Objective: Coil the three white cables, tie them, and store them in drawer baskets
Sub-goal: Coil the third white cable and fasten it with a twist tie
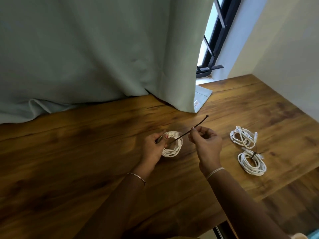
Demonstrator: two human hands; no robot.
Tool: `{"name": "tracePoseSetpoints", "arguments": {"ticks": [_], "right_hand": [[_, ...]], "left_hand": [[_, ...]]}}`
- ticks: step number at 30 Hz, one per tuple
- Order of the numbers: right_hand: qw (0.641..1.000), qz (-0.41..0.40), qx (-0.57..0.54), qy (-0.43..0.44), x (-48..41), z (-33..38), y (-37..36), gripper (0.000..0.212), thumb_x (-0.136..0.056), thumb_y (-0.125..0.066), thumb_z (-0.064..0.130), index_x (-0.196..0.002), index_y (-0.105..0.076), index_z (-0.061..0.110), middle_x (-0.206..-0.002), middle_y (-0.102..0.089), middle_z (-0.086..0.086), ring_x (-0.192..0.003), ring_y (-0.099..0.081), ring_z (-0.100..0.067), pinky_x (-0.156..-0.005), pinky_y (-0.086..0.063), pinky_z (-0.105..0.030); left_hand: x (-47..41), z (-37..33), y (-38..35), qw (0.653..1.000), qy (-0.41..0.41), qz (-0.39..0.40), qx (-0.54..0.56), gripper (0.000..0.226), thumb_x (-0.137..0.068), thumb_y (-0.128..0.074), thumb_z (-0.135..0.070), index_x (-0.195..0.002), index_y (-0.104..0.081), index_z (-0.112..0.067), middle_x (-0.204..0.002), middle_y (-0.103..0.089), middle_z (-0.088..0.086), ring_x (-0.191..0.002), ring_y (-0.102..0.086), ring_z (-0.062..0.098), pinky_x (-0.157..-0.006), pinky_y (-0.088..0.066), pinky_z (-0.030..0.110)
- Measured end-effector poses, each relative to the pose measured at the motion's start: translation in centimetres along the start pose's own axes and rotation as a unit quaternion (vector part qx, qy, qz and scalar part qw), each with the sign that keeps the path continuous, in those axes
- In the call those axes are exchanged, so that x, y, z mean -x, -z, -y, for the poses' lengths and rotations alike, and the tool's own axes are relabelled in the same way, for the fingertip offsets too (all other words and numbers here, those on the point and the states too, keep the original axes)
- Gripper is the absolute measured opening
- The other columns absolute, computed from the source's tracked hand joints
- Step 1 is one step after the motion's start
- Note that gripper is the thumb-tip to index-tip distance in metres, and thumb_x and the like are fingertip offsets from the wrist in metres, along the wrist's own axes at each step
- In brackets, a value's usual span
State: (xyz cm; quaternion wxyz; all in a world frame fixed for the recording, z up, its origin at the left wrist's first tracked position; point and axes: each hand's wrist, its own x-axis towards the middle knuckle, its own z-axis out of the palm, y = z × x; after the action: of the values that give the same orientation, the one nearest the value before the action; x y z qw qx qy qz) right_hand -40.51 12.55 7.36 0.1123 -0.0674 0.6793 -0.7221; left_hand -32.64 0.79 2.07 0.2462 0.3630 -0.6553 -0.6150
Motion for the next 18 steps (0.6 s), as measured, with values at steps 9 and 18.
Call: {"name": "tracePoseSetpoints", "arguments": {"ticks": [9, 18], "right_hand": [[0.999, 0.016, 0.045, -0.011, 0.9, -2.1, -2.5, 0.01, -0.076, -0.071, 0.003, -0.083, -0.066, -0.002, -0.071, -0.063, -0.007, -0.066, -0.057, -0.011, -0.067, -0.049, -0.027], [0.991, 0.036, 0.117, 0.048, 1.2, -3.6, -4.8, 0.021, -0.075, -0.071, 0.0, -0.073, -0.058, 0.016, -0.069, -0.061, 0.002, -0.065, -0.057, -0.008, -0.068, -0.048, -0.02]], "left_hand": [[0.4, 0.2, 2.2, 0.999, -0.01, -0.039, -0.024, 0.029, -0.09, -0.064, -0.021, -0.118, -0.066, -0.012, -0.093, -0.069, -0.004, -0.059, -0.059, -0.016, -0.061, -0.046, 0.007], [0.1, 0.4, 2.9, 0.996, -0.015, -0.059, -0.063, 0.029, -0.09, -0.063, -0.027, -0.117, -0.068, -0.018, -0.106, -0.072, 0.001, -0.093, -0.068, 0.013, -0.082, -0.055, 0.03]]}}
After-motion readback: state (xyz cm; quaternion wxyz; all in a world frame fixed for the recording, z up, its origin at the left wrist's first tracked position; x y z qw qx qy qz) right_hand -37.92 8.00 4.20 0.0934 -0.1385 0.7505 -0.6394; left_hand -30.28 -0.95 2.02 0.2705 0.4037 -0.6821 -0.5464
